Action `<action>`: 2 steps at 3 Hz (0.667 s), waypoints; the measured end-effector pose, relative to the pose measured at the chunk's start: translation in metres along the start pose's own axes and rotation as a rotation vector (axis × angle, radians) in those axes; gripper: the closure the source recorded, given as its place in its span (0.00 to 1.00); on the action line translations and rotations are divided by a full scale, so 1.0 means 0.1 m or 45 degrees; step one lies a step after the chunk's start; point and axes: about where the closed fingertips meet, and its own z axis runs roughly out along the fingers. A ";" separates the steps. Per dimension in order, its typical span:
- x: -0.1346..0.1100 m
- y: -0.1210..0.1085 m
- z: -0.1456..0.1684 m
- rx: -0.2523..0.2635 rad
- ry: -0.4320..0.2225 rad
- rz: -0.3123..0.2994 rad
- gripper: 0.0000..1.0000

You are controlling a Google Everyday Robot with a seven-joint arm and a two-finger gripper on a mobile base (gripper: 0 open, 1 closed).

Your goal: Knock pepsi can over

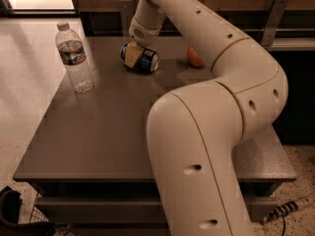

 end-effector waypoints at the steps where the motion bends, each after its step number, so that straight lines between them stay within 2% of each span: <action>1: 0.00 0.00 0.01 -0.002 0.001 0.000 0.12; 2: 0.00 0.01 0.05 -0.005 0.004 -0.001 0.00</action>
Offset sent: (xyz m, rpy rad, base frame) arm 0.0000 0.0000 0.0000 0.0000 0.0000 0.0000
